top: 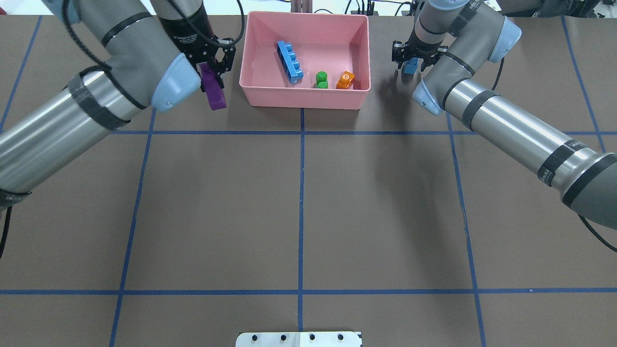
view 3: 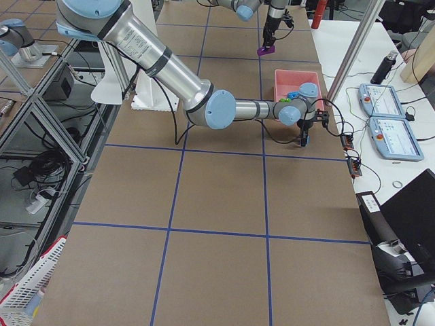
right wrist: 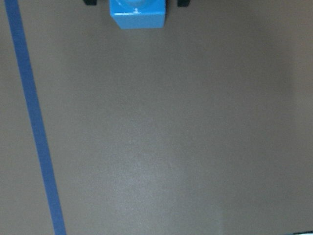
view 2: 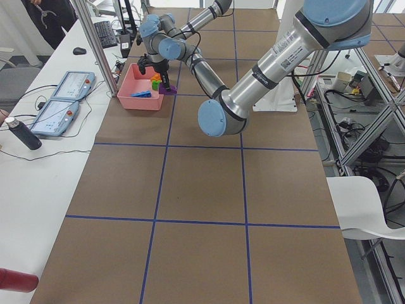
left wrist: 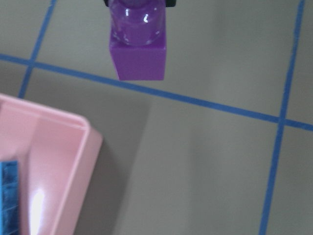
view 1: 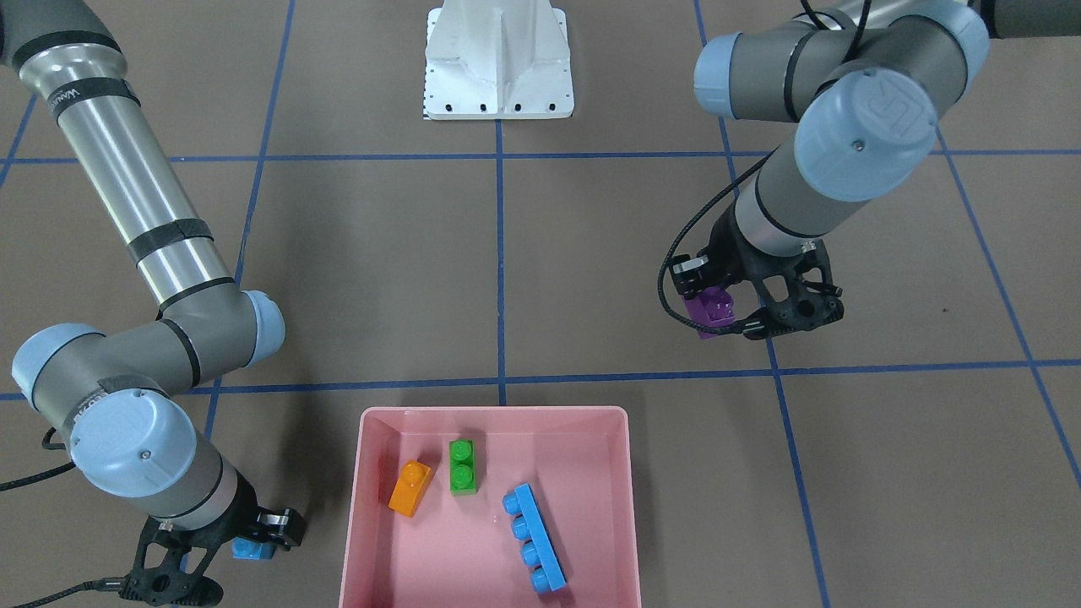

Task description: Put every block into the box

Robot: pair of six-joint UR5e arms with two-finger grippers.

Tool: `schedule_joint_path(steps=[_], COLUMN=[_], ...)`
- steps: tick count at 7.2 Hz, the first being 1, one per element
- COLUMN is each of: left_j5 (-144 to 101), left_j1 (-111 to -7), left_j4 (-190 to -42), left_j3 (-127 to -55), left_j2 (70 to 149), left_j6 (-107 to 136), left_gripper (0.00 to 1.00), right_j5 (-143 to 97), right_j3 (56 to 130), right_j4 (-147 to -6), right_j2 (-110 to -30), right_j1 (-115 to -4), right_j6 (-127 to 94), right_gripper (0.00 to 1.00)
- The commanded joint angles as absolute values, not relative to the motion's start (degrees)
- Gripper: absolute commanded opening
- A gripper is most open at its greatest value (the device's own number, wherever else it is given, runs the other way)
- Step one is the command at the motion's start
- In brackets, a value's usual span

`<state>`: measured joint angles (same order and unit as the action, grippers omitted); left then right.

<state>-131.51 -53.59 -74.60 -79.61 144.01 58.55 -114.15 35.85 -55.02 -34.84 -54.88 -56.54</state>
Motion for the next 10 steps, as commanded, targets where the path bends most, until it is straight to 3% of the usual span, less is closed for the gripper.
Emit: schedule_joint_path(steps=[1,3,5,6,7,8,10], left_j5=[-129.0,-125.7,-121.1,-117.5,-116.4,-116.5,-119.6], left_j1=[-53.5,-53.3,-53.3,-51.8,-51.3,-51.7,-53.2], left_j4=[-84.0,-95.9,-102.4,-107.5,-108.3,-108.5,-103.9], left_j3=[-66.6,-54.4,-52.7,-50.4,-50.2,-50.8,-58.8], left_j2=[150.4,156.3,156.7,157.1,157.1,157.1,156.2], left_j6=[61.8,66.2,66.5,67.0,68.7,68.6,68.0], left_gripper=[0.00,0.00,0.00,0.08,0.99,1.00,1.00], right_j5=[-114.1,-114.7,-118.1,-118.1,-118.1,-118.0,-117.4], right_j3=[35.8,36.5,38.9,42.6,46.2,48.3,49.7], right_j4=[-54.9,-55.5,-57.4,-62.1,-64.3,-64.3,-63.7], right_j2=[-34.7,-31.9,-29.0,-28.2,-27.7,-27.8,-27.6], right_j1=[-54.8,-58.2,-61.2,-61.1,-60.0,-57.8,-53.6], right_j6=[-55.9,-55.2,-55.8,-56.9,-61.6,-66.7,-71.1], right_gripper=[0.00,0.00,0.00,0.00,0.00,0.00,0.00])
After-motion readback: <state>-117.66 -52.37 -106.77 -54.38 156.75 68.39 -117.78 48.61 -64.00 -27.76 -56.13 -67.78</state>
